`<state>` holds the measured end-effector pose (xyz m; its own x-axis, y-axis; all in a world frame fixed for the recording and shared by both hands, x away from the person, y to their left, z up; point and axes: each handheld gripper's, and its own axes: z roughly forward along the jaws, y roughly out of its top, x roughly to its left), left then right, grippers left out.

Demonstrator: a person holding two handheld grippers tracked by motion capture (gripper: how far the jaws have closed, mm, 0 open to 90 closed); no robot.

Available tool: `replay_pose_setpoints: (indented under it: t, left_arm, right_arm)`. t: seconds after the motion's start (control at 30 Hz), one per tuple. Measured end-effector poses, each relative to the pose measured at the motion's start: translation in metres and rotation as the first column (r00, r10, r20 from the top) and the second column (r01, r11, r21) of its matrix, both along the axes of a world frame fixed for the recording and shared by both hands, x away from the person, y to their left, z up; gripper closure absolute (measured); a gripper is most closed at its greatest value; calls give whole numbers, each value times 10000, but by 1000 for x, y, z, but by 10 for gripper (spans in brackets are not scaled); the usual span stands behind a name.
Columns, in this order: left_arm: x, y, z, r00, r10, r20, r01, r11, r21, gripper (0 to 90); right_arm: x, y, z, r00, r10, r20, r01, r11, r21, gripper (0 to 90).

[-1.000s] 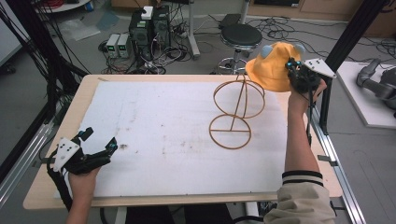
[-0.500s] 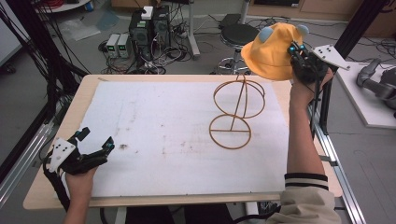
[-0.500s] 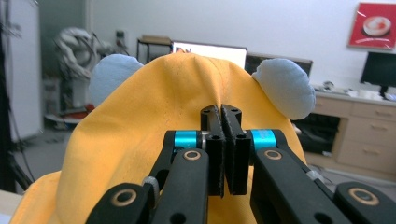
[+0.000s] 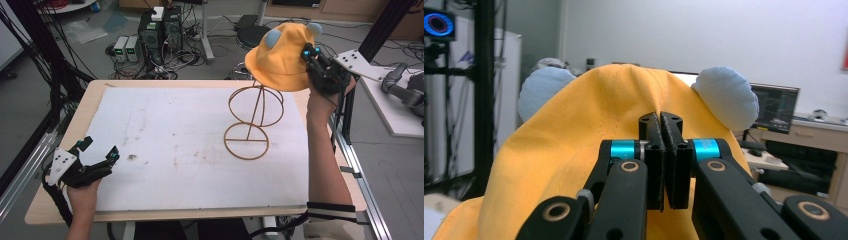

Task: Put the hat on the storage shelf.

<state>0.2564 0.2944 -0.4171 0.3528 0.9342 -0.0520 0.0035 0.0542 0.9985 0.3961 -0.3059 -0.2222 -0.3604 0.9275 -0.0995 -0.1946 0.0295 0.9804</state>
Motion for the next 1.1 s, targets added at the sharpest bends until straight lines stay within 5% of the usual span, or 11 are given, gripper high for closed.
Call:
replay_pose_setpoints:
  t: [0.43, 1.1]
  left_arm:
    - [0, 5, 0, 9999, 92, 49, -91, 9999, -145, 74]
    - [3, 0, 1, 10000, -26, 30, 26, 10000, -86, 74]
  right_arm:
    - [-27, 31, -27, 9954, 849, -441, -867, 9954, -417, 893]
    - [-58, 39, -74, 9913, 1129, -679, -1146, 9932, -219, 891]
